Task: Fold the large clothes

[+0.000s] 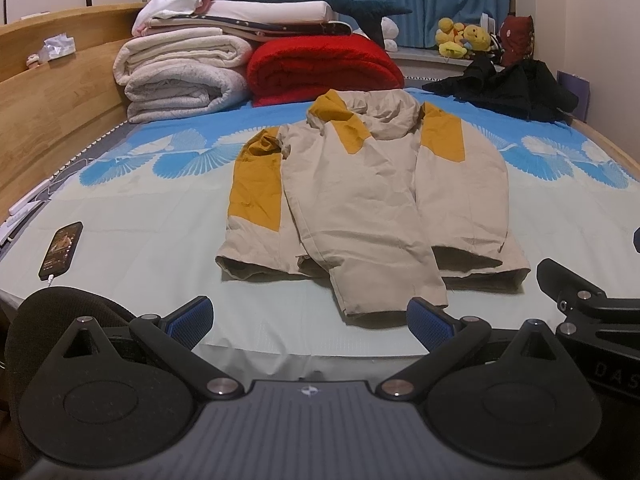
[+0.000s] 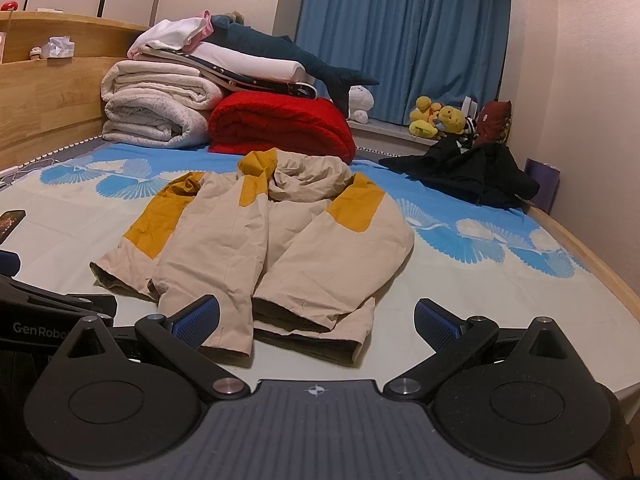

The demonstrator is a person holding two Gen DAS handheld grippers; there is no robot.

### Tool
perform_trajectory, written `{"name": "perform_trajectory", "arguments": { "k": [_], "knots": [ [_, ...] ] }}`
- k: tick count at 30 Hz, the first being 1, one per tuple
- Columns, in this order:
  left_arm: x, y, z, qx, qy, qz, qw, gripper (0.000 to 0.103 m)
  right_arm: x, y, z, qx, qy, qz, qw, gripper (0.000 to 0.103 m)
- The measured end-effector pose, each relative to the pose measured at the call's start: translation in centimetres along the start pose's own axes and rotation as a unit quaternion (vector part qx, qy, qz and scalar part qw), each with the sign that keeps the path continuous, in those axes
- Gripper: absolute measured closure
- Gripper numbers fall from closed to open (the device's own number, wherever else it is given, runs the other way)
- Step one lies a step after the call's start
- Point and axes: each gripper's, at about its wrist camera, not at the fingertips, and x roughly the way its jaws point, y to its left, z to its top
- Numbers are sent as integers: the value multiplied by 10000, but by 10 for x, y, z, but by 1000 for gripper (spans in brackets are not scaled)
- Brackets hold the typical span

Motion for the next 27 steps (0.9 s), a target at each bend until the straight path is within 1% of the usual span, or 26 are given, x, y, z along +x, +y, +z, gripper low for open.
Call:
{"name": "perform_trajectory", "arguments": {
  "k": [4,5,8,10,12,16,18,20,24,27],
  "knots": [
    [13,1,2,-9,165,-76,9998,0,12,-1,-2,58,179,22,9998,1],
    [18,3,4,-44,224,-145,9996,0,18,-3,-1,119,271,41,9996,1],
    [36,11,15,-219,386,-296,9986,0,48,-20,3,536,736,63,9958,1],
    [50,17,25,-302,381,-265,9985,0,71,-33,7,809,1004,-13,9916,1],
    [64,21,38,-352,347,-231,9985,0,96,-46,12,957,1214,-116,9879,1],
    [97,25,66,-427,264,-192,9986,0,137,-60,20,1108,1479,-252,9824,1],
    [115,23,79,-382,236,-169,9988,0,157,-65,22,1182,1575,-266,9801,1],
    [136,20,92,-344,291,-172,9988,0,175,-67,24,1233,1666,-255,9780,1],
    [182,8,114,-298,543,-474,9970,0,215,-69,26,1195,1871,-235,9748,1],
    [217,-8,122,-168,770,-712,9943,0,243,-72,25,1255,2059,-173,9703,1]
  ]
}}
